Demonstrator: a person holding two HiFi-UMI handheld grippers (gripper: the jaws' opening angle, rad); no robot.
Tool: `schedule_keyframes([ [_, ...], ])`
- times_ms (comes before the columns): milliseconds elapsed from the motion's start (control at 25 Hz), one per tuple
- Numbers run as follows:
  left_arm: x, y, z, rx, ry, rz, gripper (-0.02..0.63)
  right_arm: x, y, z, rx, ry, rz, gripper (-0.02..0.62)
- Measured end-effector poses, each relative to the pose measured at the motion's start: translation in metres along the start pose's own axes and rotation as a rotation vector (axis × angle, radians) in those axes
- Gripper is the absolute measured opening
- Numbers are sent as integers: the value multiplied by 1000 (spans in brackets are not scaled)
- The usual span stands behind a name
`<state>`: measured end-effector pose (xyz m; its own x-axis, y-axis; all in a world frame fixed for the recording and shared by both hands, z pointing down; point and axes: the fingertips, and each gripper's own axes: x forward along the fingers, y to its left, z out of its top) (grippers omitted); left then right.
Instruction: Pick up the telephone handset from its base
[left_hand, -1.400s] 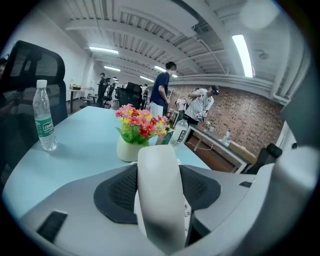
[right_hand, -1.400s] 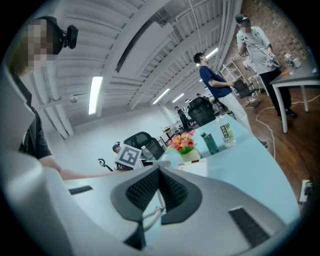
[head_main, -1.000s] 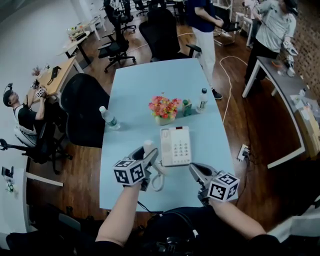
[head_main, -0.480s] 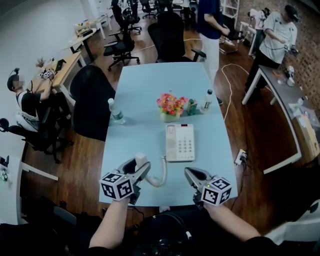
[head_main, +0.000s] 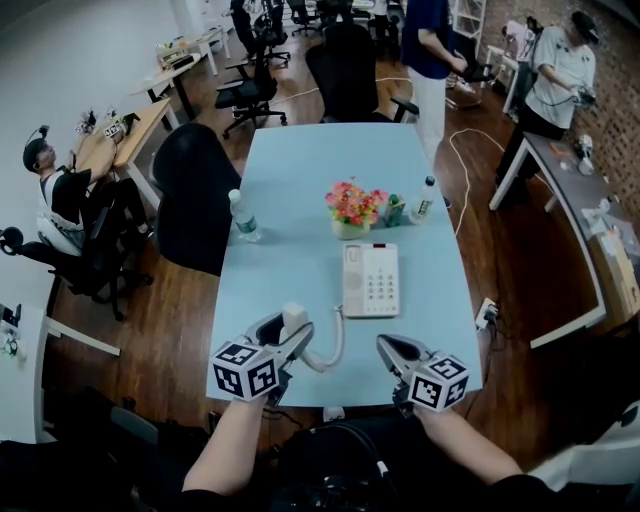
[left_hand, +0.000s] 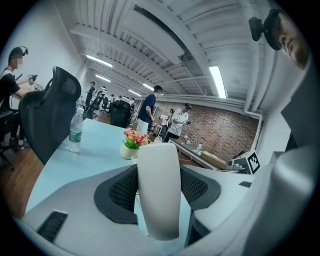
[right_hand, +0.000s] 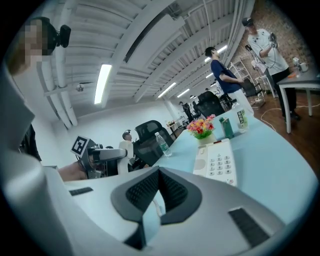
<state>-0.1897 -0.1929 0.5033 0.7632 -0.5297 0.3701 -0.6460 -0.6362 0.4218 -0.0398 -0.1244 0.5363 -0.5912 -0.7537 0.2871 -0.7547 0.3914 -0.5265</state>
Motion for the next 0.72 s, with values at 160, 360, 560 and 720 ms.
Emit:
schedule_keyframes([
  [160, -1, -2, 0, -4, -4, -12, 247, 1, 4, 1, -11, -4, -1, 14],
  [360, 2, -4, -1, 0, 0, -17, 248, 1, 6, 0, -23, 15, -10, 14],
  [560, 3, -1, -6, -8, 8, -25, 248, 2, 7, -3, -29, 19, -13, 14],
  [720, 1, 1, -10, -16, 17, -22, 249, 2, 8, -10, -31, 31, -13, 14],
])
